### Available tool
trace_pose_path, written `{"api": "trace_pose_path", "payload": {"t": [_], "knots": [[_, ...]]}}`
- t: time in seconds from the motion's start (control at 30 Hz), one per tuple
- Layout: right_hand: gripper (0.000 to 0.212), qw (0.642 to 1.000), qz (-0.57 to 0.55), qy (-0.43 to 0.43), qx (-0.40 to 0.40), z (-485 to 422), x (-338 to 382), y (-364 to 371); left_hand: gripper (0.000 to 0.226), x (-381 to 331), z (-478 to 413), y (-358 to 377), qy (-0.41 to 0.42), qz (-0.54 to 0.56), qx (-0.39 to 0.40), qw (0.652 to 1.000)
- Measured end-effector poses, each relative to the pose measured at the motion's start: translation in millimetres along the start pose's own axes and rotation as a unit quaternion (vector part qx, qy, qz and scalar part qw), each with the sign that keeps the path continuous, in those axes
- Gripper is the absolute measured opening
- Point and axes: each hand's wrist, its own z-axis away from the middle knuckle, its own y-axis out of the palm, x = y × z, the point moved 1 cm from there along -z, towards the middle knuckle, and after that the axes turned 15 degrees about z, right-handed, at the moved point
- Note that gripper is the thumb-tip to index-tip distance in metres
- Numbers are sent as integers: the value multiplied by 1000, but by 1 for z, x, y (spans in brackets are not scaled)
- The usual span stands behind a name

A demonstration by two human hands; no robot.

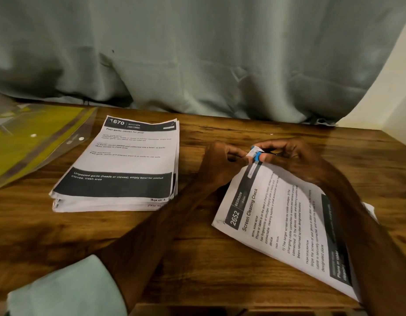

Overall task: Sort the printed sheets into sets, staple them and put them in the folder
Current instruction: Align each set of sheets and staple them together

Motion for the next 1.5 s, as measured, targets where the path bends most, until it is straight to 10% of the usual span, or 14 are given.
{"api": "trace_pose_path", "payload": {"t": [0.5,0.67,0.77,1.5], "knots": [[25,971,-163,134,-111,0,-2,-5,14,4,-2,-1,5,20,-6,1000],[57,966,-79,198,-144,0,3,5,16,2,-2,-3,19,13,5,1000],[32,965,-46,223,-127,4,5,7,15,-2,-1,-2,47,-14,27,998],[16,987,-20,133,-89,8,10,-2,15,-5,-1,-2,167,-75,65,981]]}}
